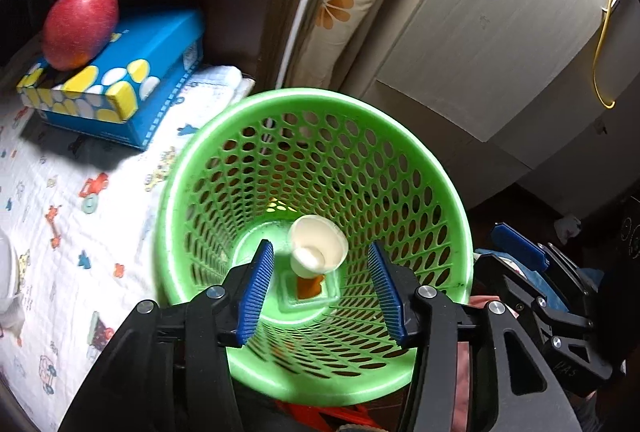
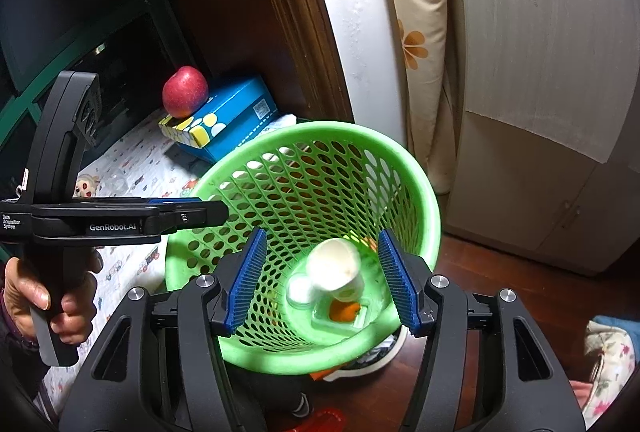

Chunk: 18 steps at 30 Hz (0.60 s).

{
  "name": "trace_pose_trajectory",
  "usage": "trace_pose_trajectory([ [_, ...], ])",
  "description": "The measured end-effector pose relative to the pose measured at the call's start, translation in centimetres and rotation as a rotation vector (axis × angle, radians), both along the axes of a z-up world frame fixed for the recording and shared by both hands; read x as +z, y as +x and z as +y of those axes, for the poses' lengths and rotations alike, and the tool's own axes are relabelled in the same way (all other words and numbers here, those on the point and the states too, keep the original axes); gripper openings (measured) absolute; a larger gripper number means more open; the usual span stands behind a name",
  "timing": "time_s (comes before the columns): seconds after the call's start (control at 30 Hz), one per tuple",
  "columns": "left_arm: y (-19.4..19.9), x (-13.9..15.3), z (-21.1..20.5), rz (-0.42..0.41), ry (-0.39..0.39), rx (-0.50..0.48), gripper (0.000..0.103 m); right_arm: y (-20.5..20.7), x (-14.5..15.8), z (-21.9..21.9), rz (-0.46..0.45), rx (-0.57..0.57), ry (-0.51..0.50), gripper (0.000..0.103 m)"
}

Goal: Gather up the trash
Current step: 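Drop the bread and paper cup into the green wastebasket with both grippers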

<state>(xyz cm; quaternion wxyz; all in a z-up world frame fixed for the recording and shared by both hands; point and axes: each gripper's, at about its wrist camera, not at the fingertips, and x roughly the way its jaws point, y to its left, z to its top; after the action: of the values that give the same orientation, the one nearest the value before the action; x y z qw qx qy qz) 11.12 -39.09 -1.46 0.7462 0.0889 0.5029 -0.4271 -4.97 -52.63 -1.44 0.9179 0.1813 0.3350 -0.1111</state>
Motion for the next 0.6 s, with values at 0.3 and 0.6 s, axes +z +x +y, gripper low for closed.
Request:
trace_pose_trajectory([
  [0.3,0.4,2.1,6.1,-0.086,-0.037,0.120,0.063,1.3,1.1,2.5,-0.015,0.060,-0.019,0.062],
  [0.6,1.2,3.9,14.1,-0.182,-0.062,0.292,0.082,4.2,1.9,7.3,-0.024,0.186,-0.035,0.065],
])
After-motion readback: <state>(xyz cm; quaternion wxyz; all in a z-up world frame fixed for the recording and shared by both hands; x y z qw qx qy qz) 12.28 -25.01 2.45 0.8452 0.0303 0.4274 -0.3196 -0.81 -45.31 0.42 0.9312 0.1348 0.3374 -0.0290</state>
